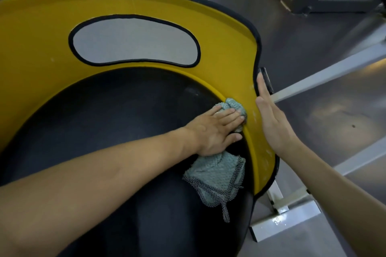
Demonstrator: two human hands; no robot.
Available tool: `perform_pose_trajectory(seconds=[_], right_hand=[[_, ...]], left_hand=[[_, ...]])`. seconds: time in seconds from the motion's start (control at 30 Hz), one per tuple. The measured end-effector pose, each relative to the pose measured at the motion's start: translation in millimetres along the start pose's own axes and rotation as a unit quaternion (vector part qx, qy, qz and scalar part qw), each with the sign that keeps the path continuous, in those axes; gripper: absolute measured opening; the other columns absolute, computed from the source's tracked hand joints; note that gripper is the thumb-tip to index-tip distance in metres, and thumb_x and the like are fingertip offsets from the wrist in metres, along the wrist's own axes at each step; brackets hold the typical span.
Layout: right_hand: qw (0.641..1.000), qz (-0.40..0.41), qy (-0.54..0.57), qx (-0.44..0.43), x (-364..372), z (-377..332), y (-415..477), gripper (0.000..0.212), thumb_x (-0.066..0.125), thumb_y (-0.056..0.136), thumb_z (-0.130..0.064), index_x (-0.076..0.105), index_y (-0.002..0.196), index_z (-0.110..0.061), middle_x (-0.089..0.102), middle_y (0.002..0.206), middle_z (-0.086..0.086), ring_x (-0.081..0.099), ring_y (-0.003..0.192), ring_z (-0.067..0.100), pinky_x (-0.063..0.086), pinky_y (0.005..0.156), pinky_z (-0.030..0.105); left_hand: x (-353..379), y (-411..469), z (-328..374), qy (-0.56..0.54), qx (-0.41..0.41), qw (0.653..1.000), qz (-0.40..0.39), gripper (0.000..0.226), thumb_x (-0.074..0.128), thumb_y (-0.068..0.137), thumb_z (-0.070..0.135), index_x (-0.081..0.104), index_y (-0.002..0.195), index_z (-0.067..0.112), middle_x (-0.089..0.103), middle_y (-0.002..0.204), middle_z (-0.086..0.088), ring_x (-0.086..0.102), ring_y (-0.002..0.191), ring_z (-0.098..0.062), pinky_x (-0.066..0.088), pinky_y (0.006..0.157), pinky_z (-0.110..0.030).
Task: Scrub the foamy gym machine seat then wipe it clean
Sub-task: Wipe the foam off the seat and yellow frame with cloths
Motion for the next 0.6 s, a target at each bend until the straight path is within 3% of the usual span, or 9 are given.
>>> perform_pose_trajectory(seconds=[0.1, 0.23, 0.37, 0.4, 0.43, 0.47, 0.5, 0.53, 0.6], right_hand=[[1.0, 0.001, -0.008, 0.003, 0, 1, 0, 0.051, 0.021, 0.113, -0.035, 0.008, 0.161, -0.038, 0.009, 0.158, -0.033, 0.012, 0.125, -0.038, 0.009, 0.102, -0.007], [1.0, 0.0, -0.003, 0.013, 0, 2, -1, 0.051, 0.022, 0.112, -0.037, 0.007, 0.162, -0.04, 0.01, 0.161, -0.031, 0.009, 0.136, -0.029, 0.007, 0.108, -0.003], [1.0, 0.004, -0.01, 0.004, -2, -3, -2, 0.051, 0.021, 0.112, -0.039, 0.006, 0.161, -0.041, 0.018, 0.163, -0.022, 0.025, 0.131, -0.028, 0.02, 0.118, 0.021], [1.0, 0.005, -0.011, 0.005, -2, -3, -2, 0.051, 0.021, 0.112, -0.038, 0.006, 0.161, -0.041, 0.026, 0.164, -0.009, 0.035, 0.13, -0.02, 0.025, 0.116, 0.027], [1.0, 0.007, -0.011, 0.008, -1, -2, -2, 0.051, 0.022, 0.112, -0.037, 0.007, 0.161, -0.04, 0.034, 0.16, 0.008, 0.041, 0.129, -0.002, 0.028, 0.111, 0.033], [1.0, 0.009, -0.009, 0.011, -1, -4, -3, 0.052, 0.022, 0.113, -0.035, 0.007, 0.162, -0.039, 0.037, 0.154, 0.02, 0.039, 0.127, 0.014, 0.028, 0.108, 0.037], [1.0, 0.012, -0.009, 0.008, -1, -3, -3, 0.052, 0.023, 0.113, -0.036, 0.007, 0.162, -0.039, 0.037, 0.152, 0.022, 0.036, 0.127, 0.019, 0.026, 0.109, 0.038], [1.0, 0.009, -0.008, 0.001, -1, -3, -3, 0.052, 0.022, 0.112, -0.038, 0.006, 0.162, -0.039, 0.036, 0.156, 0.014, 0.036, 0.13, 0.016, 0.025, 0.111, 0.039], [1.0, 0.0, 0.002, -0.007, 0, -3, -3, 0.052, 0.022, 0.112, -0.04, 0.005, 0.161, -0.041, 0.033, 0.159, -0.02, 0.035, 0.136, 0.002, 0.026, 0.118, 0.031]], left_hand=[[-1, -2, 2, 0.008, -0.009, 1.0, 0.011, 0.065, 0.007, 0.107, 0.052, 0.0, 0.162, 0.019, -0.003, 0.17, 0.003, -0.01, 0.155, -0.01, -0.012, 0.124, -0.037], [-23, 7, -28, -0.03, -0.08, 0.995, 0.05, 0.067, 0.015, 0.108, 0.05, 0.013, 0.161, 0.01, 0.014, 0.169, -0.005, 0.007, 0.156, -0.018, 0.003, 0.126, -0.041], [-23, 11, -29, -0.012, -0.018, 1.0, 0.014, 0.074, 0.014, 0.105, 0.056, 0.018, 0.16, 0.008, 0.021, 0.165, -0.015, 0.015, 0.154, -0.026, 0.009, 0.125, -0.04], [-21, 10, -22, -0.009, 0.002, 1.0, 0.018, 0.074, 0.012, 0.104, 0.057, 0.025, 0.158, 0.008, 0.028, 0.161, -0.018, 0.02, 0.152, -0.029, 0.012, 0.124, -0.041], [-19, 8, -13, -0.005, 0.023, 0.999, 0.022, 0.073, 0.01, 0.103, 0.057, 0.033, 0.154, 0.01, 0.034, 0.156, -0.019, 0.024, 0.148, -0.029, 0.013, 0.123, -0.04], [-18, 4, -3, -0.003, 0.051, 0.998, 0.027, 0.071, 0.01, 0.102, 0.056, 0.04, 0.149, 0.013, 0.04, 0.15, -0.018, 0.029, 0.142, -0.027, 0.015, 0.122, -0.037], [-17, 0, 5, -0.005, 0.079, 0.996, 0.031, 0.066, 0.012, 0.102, 0.053, 0.044, 0.146, 0.016, 0.044, 0.144, -0.015, 0.032, 0.137, -0.024, 0.016, 0.12, -0.035], [-14, -3, 12, -0.009, 0.1, 0.995, 0.028, 0.061, 0.016, 0.104, 0.051, 0.042, 0.148, 0.017, 0.042, 0.146, -0.014, 0.031, 0.137, -0.025, 0.015, 0.121, -0.034], [-3, -12, 24, -0.012, 0.121, 0.993, -0.001, 0.062, 0.02, 0.107, 0.049, 0.025, 0.159, 0.015, 0.021, 0.163, -0.016, 0.015, 0.151, -0.026, 0.005, 0.126, -0.038]])
Point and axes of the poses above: each hand's wrist, its own y-axis towards the middle knuckle, its own x-axis out of the palm, z = x × y, the point moved 2 cm from there along y, towards the middle knuckle
